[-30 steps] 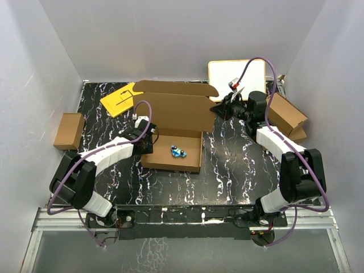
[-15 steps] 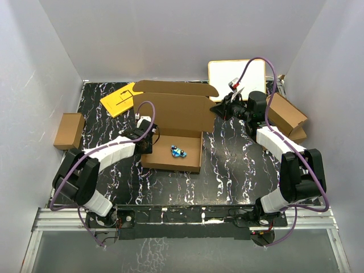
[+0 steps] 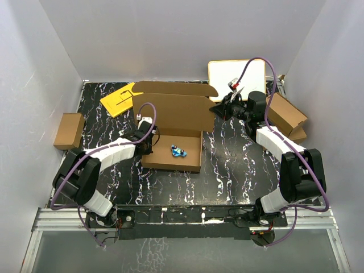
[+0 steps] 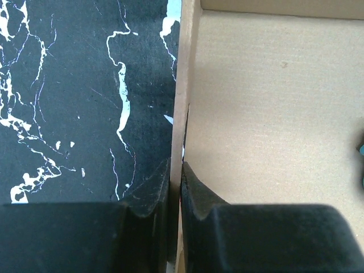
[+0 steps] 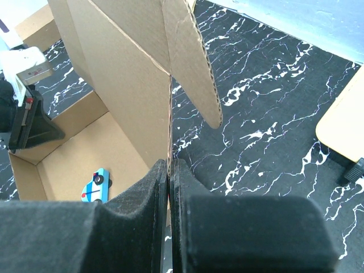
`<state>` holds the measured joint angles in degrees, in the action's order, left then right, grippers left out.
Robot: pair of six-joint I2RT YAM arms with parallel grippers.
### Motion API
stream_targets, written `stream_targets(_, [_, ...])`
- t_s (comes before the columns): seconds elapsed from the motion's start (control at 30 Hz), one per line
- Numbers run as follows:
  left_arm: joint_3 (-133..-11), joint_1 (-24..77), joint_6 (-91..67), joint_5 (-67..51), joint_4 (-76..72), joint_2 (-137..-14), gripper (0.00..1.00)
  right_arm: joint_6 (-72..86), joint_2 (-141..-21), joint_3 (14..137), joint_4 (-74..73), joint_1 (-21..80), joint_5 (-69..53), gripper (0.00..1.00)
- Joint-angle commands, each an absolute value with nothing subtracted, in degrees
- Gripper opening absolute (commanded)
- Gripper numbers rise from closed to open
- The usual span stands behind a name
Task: Fold the paper box
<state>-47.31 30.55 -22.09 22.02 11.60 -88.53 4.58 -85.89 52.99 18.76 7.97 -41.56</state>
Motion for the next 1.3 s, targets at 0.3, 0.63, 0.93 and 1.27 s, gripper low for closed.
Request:
stream_targets(0.3, [-49.0, 28.2, -22.9, 18.8, 10.1, -84.4, 0.33, 4.0, -86.7, 52.5, 20.2, 7.9, -41.7, 0.08])
stream_targets(0.63, [-50.8, 24.8, -21.0, 15.3, 6.0, -89.5, 0.35, 4.0, -86.7, 52.6, 20.2, 7.9, -41.8, 0.08])
stream_targets(0.93, [-50.3, 24.8, -19.4, 16.5, 5.5, -92.3, 0.21, 4.0, -86.9, 52.6, 20.3, 7.9, -41.7, 0.08])
stream_targets(1.27, [-48.4, 24.8, -19.0, 17.5, 5.6, -92.4, 0.09, 3.9, -87.1, 52.6, 20.1, 7.9, -41.8, 0.08])
